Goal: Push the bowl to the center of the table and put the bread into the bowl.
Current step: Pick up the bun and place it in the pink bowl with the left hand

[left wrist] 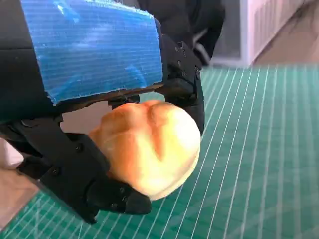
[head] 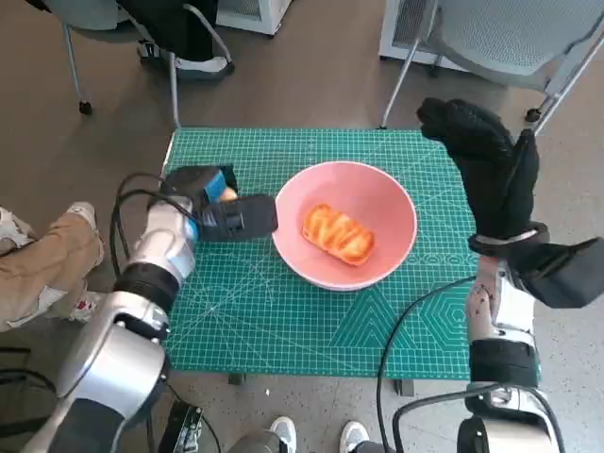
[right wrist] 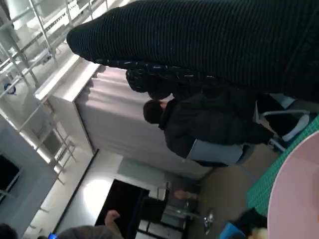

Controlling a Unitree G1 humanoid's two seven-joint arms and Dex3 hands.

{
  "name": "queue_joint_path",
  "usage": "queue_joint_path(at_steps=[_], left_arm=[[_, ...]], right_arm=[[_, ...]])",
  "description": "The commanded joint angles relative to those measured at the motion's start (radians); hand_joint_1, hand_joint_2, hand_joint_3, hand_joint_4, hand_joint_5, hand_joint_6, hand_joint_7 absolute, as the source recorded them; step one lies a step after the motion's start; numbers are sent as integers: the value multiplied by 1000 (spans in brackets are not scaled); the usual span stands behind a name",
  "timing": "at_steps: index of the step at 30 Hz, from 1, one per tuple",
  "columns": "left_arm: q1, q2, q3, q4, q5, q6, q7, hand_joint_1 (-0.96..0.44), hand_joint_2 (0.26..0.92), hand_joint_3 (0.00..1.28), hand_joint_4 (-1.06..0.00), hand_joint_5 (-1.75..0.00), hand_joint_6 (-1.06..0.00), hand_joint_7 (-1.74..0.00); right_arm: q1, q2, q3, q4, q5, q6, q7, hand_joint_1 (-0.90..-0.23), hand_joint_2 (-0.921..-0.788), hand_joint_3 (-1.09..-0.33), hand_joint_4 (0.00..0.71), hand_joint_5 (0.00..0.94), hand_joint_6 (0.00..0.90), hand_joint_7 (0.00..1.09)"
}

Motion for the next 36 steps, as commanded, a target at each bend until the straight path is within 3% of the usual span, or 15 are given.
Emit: queue_joint_path(at_steps=[1, 6, 13, 25, 36], left_arm=[[10, 69, 80, -232, -39, 4, 29, 1, 799, 298, -681, -1341, -647, -1042], [97, 120, 162, -512, -64, 30, 13, 1, 818, 224, -725, -1283, -698, -964], [198, 148, 246, -781, -72, 29, 10, 2, 810, 190, -793, -1112, -718, -1036], [260, 138, 274, -929, -60, 47, -55, 2, 813, 164, -826, -1052, -727, -1044], [280, 3, 191, -993, -82, 31, -125, 2, 868, 73, -827, -1008, -700, -1101]], right_arm=[[-4, 10, 8, 19, -7, -2, 8, -676, -921, -797, 179, 4, 4, 539], [-11, 13, 10, 28, -7, -3, 9, -680, -921, -800, 180, 4, 3, 540], [-20, 17, 11, 39, -9, -7, 12, -671, -921, -809, 180, 3, 4, 541], [-39, 19, 7, 73, -4, -30, 28, -641, -921, -840, 180, 2, 5, 542], [-48, 23, 8, 93, -13, -55, 27, -635, -921, -853, 182, 3, 2, 539]])
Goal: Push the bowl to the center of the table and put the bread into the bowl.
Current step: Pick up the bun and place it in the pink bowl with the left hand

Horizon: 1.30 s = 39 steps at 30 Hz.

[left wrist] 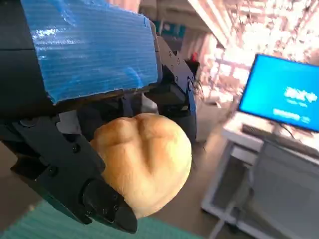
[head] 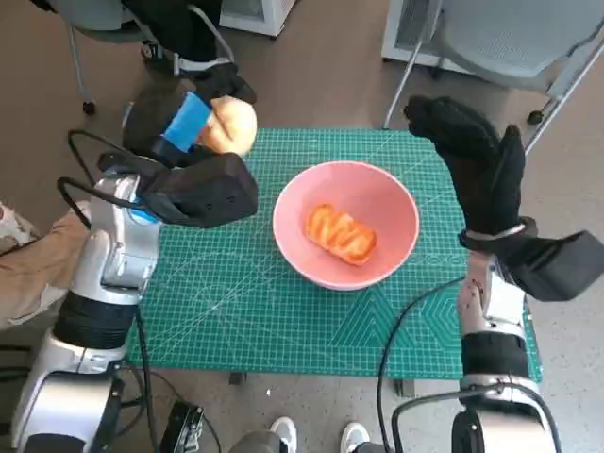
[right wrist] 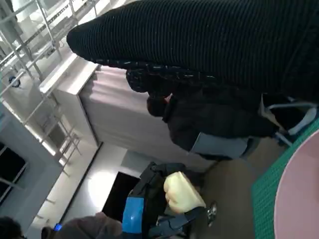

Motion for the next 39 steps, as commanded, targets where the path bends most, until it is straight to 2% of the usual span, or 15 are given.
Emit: queue_joint_path(at_steps=[1, 13, 31, 34, 35, 36, 37, 39], left_arm=[[17, -72, -57, -47, -11, -25, -34, 2, 869, 72, -827, -1004, -698, -1107], [-25, -111, -99, 25, 7, -81, -78, 1, 889, 54, -802, -1025, -674, -1139], [-39, -137, -100, 100, -3, -133, -66, 1, 910, 29, -780, -1059, -659, -1147], [-39, -138, -92, 108, -40, -132, -121, 1, 915, 57, -748, -1110, -610, -1175], [-39, -137, -91, 111, -50, -131, -139, 127, 917, 115, -663, -1213, -508, -1009], [-39, -133, -91, 118, -70, -131, -180, 207, 919, 156, -603, -1284, -460, -868], [-40, -129, -91, 123, -85, -130, -210, 160, 890, 155, -482, -1119, -399, -763], [-54, -106, -95, 141, -128, -139, -315, 14, 810, 136, -229, -496, -240, -432]], right_arm=[[4, 4, 6, 15, -14, -7, 3, -635, -921, -853, 182, 3, 2, 539], [22, -8, 4, 3, -3, -9, 11, -644, -921, -853, 181, 2, 1, 538], [49, -9, 0, -44, -7, 24, -14, -667, -921, -829, 182, 2, 4, 552], [50, -7, 0, -46, -10, 27, -21, -669, -921, -826, 183, 2, 3, 553], [50, -7, 0, -46, -11, 28, -23, -669, -921, -825, 183, 2, 3, 554], [50, -6, 1, -47, -12, 29, -25, -669, -921, -825, 184, 2, 3, 554], [50, -5, 1, -47, -12, 29, -26, -669, -921, -825, 184, 2, 3, 554], [50, -3, 2, -48, -14, 28, -29, -669, -921, -825, 184, 2, 3, 555]])
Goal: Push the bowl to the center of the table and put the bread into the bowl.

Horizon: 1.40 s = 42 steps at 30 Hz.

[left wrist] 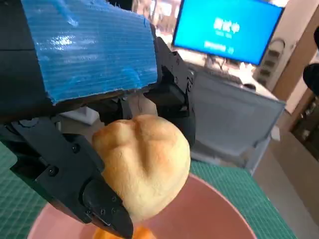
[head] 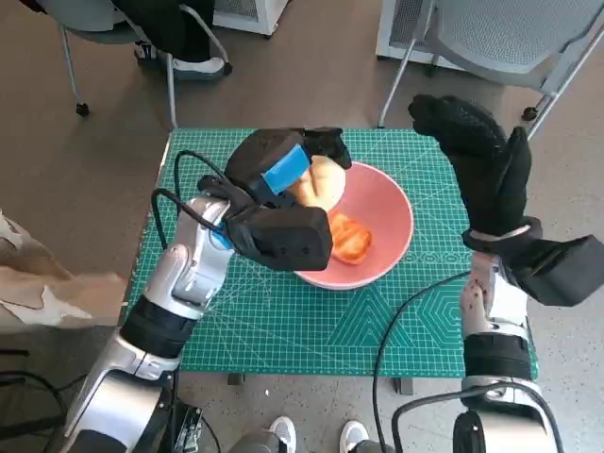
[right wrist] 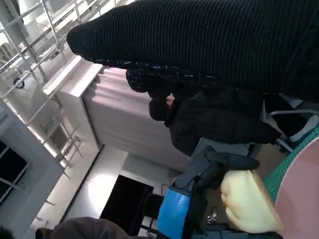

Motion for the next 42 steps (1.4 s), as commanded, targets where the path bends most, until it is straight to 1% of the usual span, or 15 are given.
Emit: queue_joint_path(at_steps=[1, 2, 3, 6, 9, 13, 17, 23, 27, 29, 32, 34, 36, 38, 42], left_arm=[[-45, 37, 1, 40, -87, -21, -188, -12, 796, 131, -183, -396, -210, -379], [-50, 42, 0, 48, -95, -26, -212, -71, 771, 119, -117, -253, -164, -297], [-58, 47, -1, 61, -100, -36, -227, -126, 753, 109, -74, -162, -135, -243], [-65, 54, -1, 85, -102, -70, -235, -242, 732, 90, -24, -52, -106, -175], [-53, 53, 2, 97, -96, -101, -204, -320, 740, 58, -7, -16, -107, -129], [-44, 52, 8, 115, -99, -131, -178, -369, 749, 38, -1, -3, -107, -101], [-38, 55, 16, 123, -107, -153, -164, -393, 753, 31, 1, 0, -108, -90], [-21, 60, 60, 134, -156, -206, -155, -462, 769, 27, 1, 1, -106, -77], [4, 53, 150, 150, -279, -277, -161, -504, 799, 33, 1, 1, -108, -71], [19, 29, 209, 182, -365, -351, -149, -514, 815, 36, 1, 1, -117, -72], [37, -45, 310, 247, -536, -479, -157, -526, 838, 39, 1, 1, -134, -75], [48, -90, 364, 265, -633, -535, -172, -525, 860, 43, 1, 1, -146, -77], [58, -120, 399, 272, -703, -574, -190, -526, 889, 50, 0, 0, -156, -78], [68, -146, 429, 278, -765, -601, -212, -531, 905, 56, -2, -1, -162, -78], [86, -177, 469, 274, -850, -631, -253, -567, 917, 120, -27, -11, -189, -84]], right_arm=[[28, 4, 4, 0, -14, 16, -14, -669, -921, -825, 184, 2, 2, 555], [28, 5, 5, 1, -14, 16, -15, -669, -921, -825, 184, 2, 2, 555], [27, 6, 5, 2, -14, 16, -16, -669, -921, -825, 184, 2, 2, 555], [27, 9, 6, 4, -14, 14, -17, -671, -921, -824, 184, 2, 2, 556], [27, 12, 8, 5, -16, 11, -18, -674, -921, -823, 184, 2, 1, 555], [27, 14, 11, 9, -17, 6, -17, -676, -921, -822, 184, 2, 0, 549], [25, 14, 14, 12, -18, 3, -16, -674, -921, -822, 183, 1, 0, 547], [25, 15, 17, 11, -14, 2, -14, -670, -921, -822, 183, 1, 0, 546], [26, 17, 20, 1, -12, 4, -13, -669, -921, -821, 182, 1, 1, 545], [27, 19, 21, -7, -11, 5, -13, -670, -921, -821, 182, 0, 2, 545], [28, 20, 24, -23, -12, 6, -15, -670, -921, -820, 181, 0, 3, 545], [28, 22, 27, -38, -13, 9, -18, -670, -921, -820, 181, 0, 3, 544], [32, 24, 30, -55, -14, 11, -22, -671, -921, -818, 182, 0, 4, 544], [34, 27, 35, -73, -17, 14, -26, -672, -921, -815, 182, 0, 5, 543], [34, 33, 45, -102, -22, 19, -36, -671, -921, -811, 182, 1, 7, 542]])
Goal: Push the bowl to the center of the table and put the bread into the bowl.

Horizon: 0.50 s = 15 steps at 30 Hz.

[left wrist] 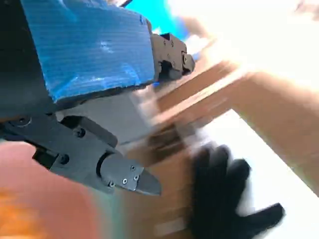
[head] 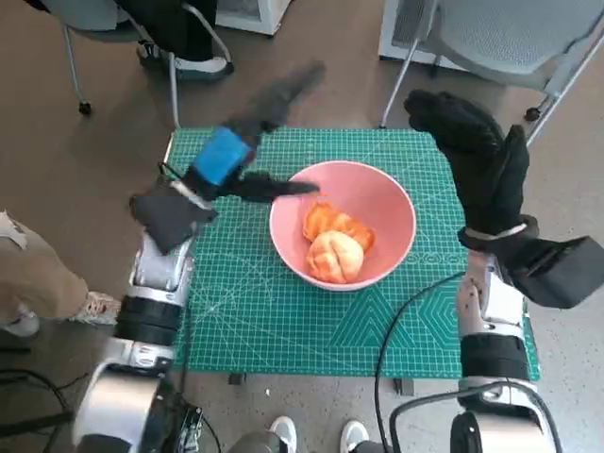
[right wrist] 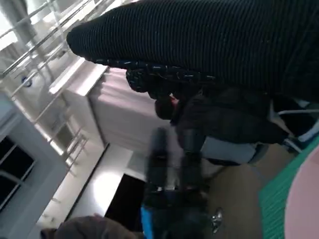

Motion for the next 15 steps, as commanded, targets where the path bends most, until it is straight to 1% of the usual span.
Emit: queue_joint_path(at_steps=[1, 9, 15], left_arm=[[37, -43, 57, 7, -102, -52, -44, -586, 918, 148, -35, -13, -197, -85], [58, -42, 69, 3, -101, -100, -60, -645, 921, 267, -66, -17, -194, -70], [63, -51, 75, 14, -105, -118, -71, -663, 921, 334, -69, -12, -180, -57]], right_arm=[[28, 12, 15, -28, -20, 20, -17, -671, -921, -810, 183, 1, 11, 543], [14, 25, 28, -16, -30, 4, -17, -676, -921, -796, 195, 7, 43, 547], [-2, 30, 28, 26, -21, -10, 4, -678, -921, -786, 199, 7, 54, 536]])
